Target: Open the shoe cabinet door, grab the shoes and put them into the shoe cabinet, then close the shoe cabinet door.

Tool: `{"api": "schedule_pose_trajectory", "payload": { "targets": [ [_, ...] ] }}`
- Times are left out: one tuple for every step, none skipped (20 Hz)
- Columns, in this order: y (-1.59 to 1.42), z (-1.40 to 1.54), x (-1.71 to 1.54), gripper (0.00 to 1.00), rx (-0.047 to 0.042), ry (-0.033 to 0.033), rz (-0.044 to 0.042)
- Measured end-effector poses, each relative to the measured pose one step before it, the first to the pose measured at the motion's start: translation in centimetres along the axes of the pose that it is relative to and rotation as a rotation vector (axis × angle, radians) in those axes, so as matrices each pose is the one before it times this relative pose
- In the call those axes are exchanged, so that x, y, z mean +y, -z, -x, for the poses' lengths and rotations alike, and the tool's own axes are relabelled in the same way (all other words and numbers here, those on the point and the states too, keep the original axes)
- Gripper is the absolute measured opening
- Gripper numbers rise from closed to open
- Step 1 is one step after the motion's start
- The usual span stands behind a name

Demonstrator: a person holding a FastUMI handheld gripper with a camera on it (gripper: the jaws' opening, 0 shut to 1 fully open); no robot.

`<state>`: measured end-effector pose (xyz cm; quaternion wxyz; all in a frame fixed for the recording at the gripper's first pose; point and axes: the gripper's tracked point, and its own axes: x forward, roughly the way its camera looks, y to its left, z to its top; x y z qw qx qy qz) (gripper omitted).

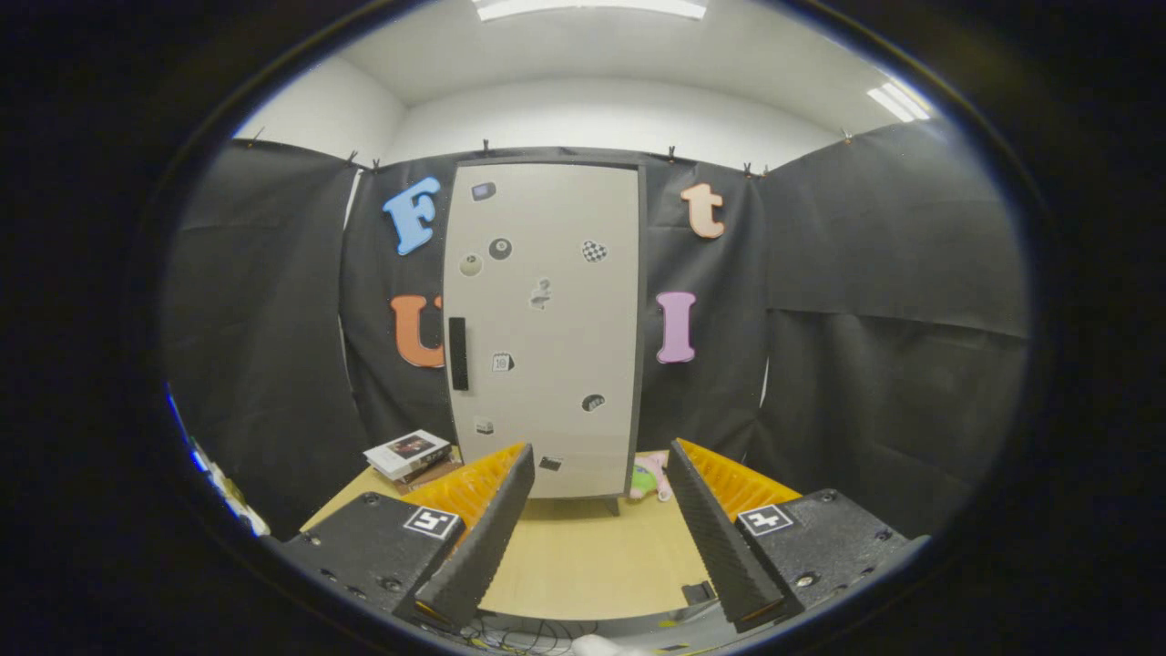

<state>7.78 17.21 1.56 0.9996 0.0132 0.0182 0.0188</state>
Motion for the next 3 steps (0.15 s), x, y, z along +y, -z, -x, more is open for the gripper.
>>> {"api": "schedule_pose_trajectory", "payload": {
  "targets": [
    [-0.125,-0.052,0.097,0.96,-0.00070,0.00040,-0.00033],
    [-0.172,-0.006,0.079,0.96,-0.00299,-0.00026,0.00058],
    [-0.074,0.035,-0.008,0.96,-0.00217,0.00070,0.00043]
  ]
}}
